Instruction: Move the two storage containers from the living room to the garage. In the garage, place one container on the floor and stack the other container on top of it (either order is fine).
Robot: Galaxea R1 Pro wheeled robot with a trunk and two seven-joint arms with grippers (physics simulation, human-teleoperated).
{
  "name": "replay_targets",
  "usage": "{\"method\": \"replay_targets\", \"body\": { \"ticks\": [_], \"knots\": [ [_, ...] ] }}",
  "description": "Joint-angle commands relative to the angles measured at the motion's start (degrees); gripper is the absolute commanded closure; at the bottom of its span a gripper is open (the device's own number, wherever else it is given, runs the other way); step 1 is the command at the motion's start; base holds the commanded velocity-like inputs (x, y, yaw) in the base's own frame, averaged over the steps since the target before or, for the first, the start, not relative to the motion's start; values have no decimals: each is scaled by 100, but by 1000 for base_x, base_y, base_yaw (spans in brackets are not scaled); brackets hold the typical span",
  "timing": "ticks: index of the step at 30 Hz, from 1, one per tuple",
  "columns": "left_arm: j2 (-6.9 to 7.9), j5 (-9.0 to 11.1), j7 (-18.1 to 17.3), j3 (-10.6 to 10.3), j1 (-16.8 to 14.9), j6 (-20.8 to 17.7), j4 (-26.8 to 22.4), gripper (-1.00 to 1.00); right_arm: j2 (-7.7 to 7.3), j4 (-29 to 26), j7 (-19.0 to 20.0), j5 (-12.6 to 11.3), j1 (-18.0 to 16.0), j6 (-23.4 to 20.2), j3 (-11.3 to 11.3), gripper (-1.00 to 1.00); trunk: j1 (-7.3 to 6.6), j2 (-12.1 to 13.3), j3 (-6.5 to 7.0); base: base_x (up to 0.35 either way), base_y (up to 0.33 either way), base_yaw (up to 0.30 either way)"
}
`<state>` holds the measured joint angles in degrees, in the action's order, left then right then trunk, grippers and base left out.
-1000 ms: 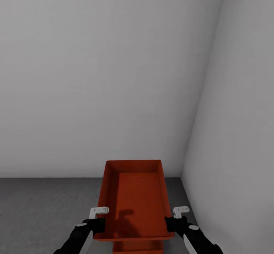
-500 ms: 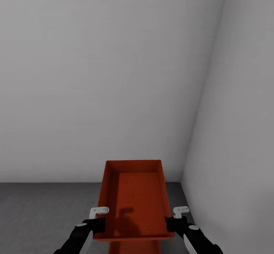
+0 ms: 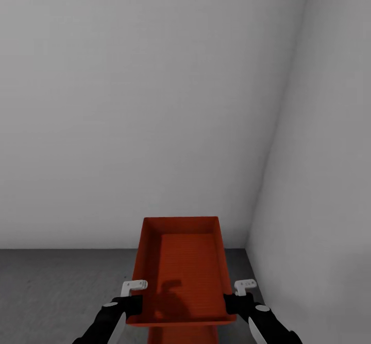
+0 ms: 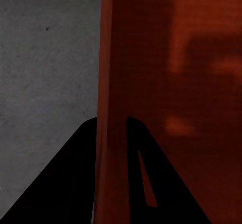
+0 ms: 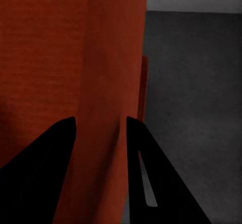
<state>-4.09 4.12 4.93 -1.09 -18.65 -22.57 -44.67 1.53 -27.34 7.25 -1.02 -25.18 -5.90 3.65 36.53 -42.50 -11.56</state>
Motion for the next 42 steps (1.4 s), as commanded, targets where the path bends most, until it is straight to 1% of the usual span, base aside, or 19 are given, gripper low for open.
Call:
{"method": "replay_targets", "body": {
  "ticks": [1,17,27,42],
  "knots": [
    [9,-87,157,-5,1,-45,2,100,-3,-123,171,-83,-4,89,39,100,2,-7,-9,23,14,0],
    [4,-87,157,-5,2,-45,2,100,-3,-123,171,-83,-4,89,39,100,2,-7,-9,4,3,-43],
    [6,-86,157,-5,2,-45,2,100,-3,-123,171,-83,-4,89,39,100,2,-7,-9,160,118,-1],
    [4,-87,157,-5,0,-45,2,100,-3,-123,171,-83,-4,89,30,100,2,-7,-9,58,-18,0]
  ]
}}
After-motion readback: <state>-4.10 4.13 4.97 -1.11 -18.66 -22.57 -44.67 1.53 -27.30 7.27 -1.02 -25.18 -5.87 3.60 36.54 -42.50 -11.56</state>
